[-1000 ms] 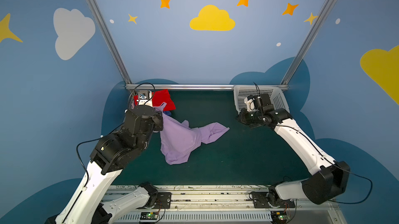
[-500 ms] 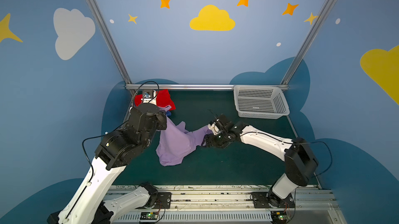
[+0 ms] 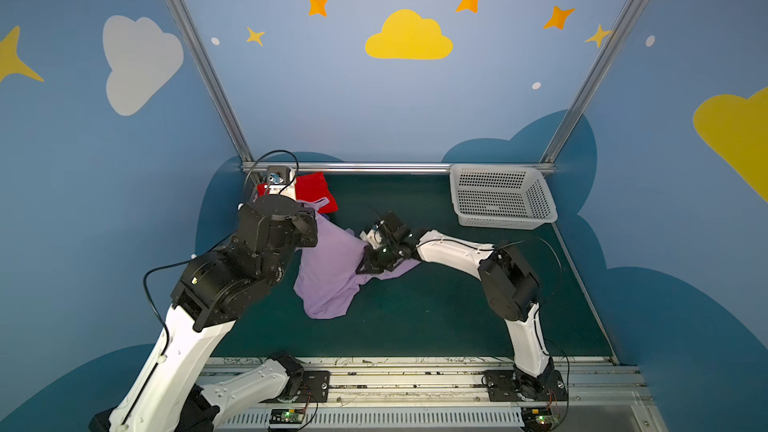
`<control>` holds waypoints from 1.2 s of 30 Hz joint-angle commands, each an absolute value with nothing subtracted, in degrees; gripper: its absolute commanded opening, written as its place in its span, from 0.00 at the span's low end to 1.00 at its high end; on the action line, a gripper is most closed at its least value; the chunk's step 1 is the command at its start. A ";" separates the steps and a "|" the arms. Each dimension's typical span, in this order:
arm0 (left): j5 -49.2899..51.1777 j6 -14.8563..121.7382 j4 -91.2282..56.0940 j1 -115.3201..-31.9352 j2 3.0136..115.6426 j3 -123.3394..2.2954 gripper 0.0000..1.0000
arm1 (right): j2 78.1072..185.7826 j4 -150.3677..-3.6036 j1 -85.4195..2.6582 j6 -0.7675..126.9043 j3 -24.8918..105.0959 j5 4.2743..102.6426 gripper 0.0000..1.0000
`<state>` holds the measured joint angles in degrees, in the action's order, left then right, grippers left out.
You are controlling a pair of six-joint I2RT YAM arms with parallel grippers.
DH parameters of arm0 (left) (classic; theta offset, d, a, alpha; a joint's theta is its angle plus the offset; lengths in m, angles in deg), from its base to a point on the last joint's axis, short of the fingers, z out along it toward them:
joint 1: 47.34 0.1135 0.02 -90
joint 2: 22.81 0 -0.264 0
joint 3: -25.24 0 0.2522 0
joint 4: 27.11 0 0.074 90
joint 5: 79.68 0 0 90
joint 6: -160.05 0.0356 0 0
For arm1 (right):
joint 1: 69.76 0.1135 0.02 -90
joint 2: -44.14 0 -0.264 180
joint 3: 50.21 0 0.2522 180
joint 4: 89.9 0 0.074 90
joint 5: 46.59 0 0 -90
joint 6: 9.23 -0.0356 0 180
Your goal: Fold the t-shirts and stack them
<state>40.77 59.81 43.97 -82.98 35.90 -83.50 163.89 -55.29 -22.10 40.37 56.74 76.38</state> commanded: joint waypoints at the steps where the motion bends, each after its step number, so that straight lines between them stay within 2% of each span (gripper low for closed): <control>1: 42.70 61.10 44.66 -82.80 34.29 -85.04 0.04 | 155.10 -42.94 -29.69 47.84 67.70 70.56 0.00; 4: 42.77 60.91 44.52 -82.76 33.42 -84.72 0.04 | 151.06 -33.26 -33.02 53.49 75.92 63.09 0.00; 6: 42.77 60.91 44.31 -82.67 32.97 -84.46 0.04 | 147.38 -32.06 -33.89 56.59 76.50 59.72 0.00; 11: 42.18 60.40 44.33 -82.74 32.37 -84.28 0.04 | 133.27 -43.04 -35.10 59.80 62.80 54.28 0.00; 14: 41.61 60.13 44.27 -82.67 32.01 -84.33 0.04 | 128.01 -38.24 -35.57 61.34 61.96 50.75 0.00; 19: 40.66 60.46 43.34 -82.79 32.94 -84.60 0.04 | 122.51 -34.38 -34.06 60.01 59.26 54.59 0.00; 23: 39.94 61.03 41.75 -82.76 34.76 -84.30 0.04 | 120.14 -36.21 -28.84 56.75 49.42 57.14 0.00; 27: 40.02 63.38 39.73 -82.67 37.96 -86.04 0.04 | 120.47 -45.67 -22.92 53.30 36.74 65.08 0.29; 30: 38.73 65.18 39.26 -82.35 42.25 -90.26 0.04 | 122.19 -50.36 -20.24 51.96 32.11 70.21 0.45; 34: 34.90 66.29 39.30 -82.33 47.82 -96.74 0.04 | 121.25 -54.09 -19.93 53.20 30.92 73.18 0.62; 36: 33.48 67.32 39.08 -82.28 50.06 -100.20 0.04 | 119.60 -54.41 -20.18 55.19 31.30 72.84 0.67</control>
<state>36.10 65.07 41.50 -82.58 49.04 -95.81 123.15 -48.58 -19.81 53.48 29.94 69.91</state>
